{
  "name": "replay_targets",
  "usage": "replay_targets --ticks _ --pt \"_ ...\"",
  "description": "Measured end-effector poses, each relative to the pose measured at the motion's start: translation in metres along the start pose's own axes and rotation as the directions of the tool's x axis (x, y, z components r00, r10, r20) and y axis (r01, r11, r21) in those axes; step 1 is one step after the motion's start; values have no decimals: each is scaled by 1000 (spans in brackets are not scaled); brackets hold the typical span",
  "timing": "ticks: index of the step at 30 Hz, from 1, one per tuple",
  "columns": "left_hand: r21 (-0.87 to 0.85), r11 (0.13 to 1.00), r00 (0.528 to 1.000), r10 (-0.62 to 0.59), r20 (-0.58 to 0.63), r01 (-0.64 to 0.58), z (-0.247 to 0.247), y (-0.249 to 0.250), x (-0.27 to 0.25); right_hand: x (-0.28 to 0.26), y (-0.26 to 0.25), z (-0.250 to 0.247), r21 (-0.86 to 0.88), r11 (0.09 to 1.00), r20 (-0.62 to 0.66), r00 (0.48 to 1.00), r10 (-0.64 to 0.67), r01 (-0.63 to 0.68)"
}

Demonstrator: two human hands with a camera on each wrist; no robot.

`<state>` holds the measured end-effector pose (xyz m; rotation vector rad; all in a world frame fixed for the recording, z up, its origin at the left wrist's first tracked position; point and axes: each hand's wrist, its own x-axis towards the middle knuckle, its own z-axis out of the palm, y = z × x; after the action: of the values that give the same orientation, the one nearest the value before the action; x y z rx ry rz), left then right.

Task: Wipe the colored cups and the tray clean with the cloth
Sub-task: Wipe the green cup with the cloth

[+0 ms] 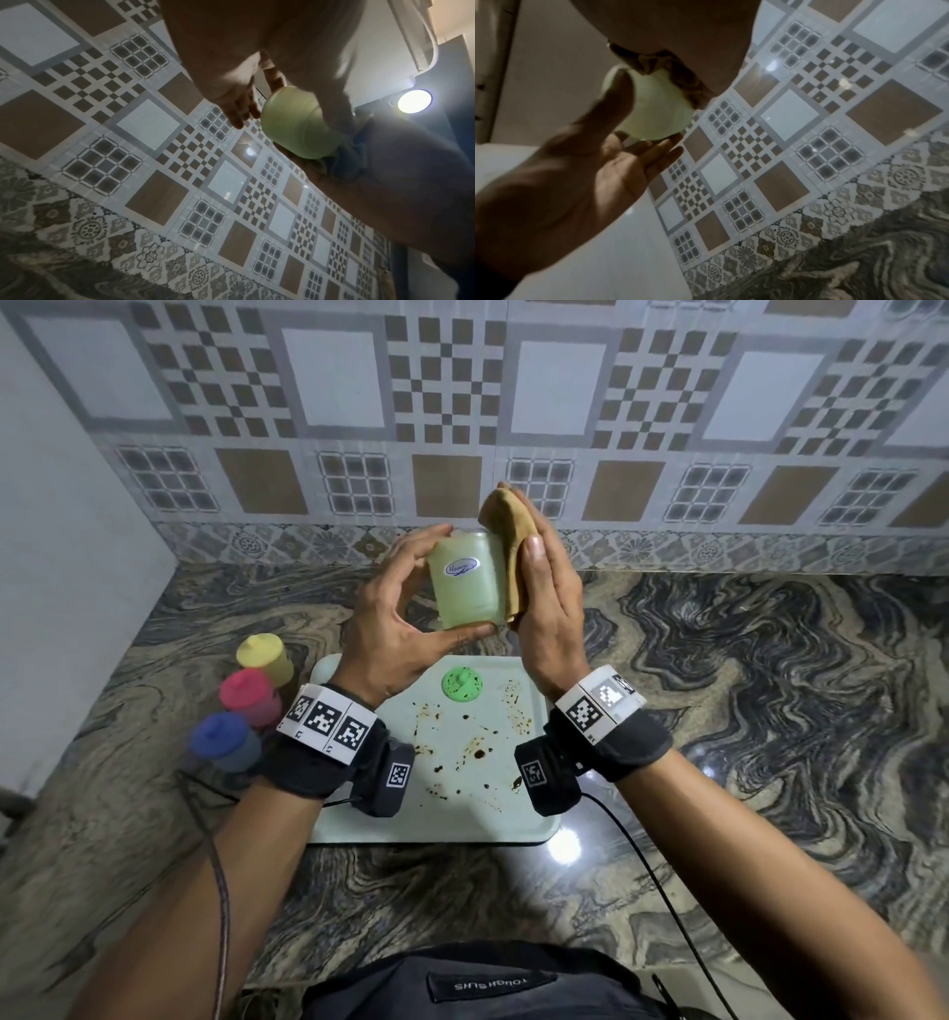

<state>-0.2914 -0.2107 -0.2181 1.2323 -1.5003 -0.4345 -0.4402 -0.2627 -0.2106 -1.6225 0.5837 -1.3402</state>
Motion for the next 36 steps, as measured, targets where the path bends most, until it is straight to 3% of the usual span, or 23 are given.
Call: replay_targets --ticks 2,5,7,10,13,16,19,21,24,27,32,36 --pt "74 997 1000 9 -22 -7 2 0 1 0 2 4 -12 999 41 998 -39 40" --pt "-22 999 999 -34 -10 34 5 6 3 -3 7 8 -111 991 68 995 -70 77" --pt "-89 996 1000 -27 -9 27 4 12 1 -4 8 10 -67 995 30 997 -75 77" --pt "-221 973 997 -73 5 72 1 14 3 0 5 10 126 989 -53 995 89 -81" --pt "-199 972 991 -113 76 126 -2 13 6 3 6 4 168 971 -148 970 193 -167" --pt "-38 994 986 -96 139 102 -3 14 9 1 5 8 45 997 -101 992 72 -68" --pt "-80 981 963 -153 223 175 -2 17 13 -2 13 10 -25 999 -86 996 25 -27" --pt "-117 969 966 -195 170 216 -1 22 14 -4 17 9 -30 999 -66 998 24 -26" --pt "-109 977 983 -185 16 186 2 26 11 -4 15 8 -11 1000 -4 1000 14 -14" --pt "-219 942 962 -269 -42 254 2 25 10 0 13 1 -47 999 34 999 5 -3" --pt "-233 932 957 -289 -12 278 -7 23 11 1 14 -3 -96 992 66 995 -79 85" --pt "-338 899 960 -270 72 279 -10 21 8 1 16 -5 -102 986 91 989 -120 129"
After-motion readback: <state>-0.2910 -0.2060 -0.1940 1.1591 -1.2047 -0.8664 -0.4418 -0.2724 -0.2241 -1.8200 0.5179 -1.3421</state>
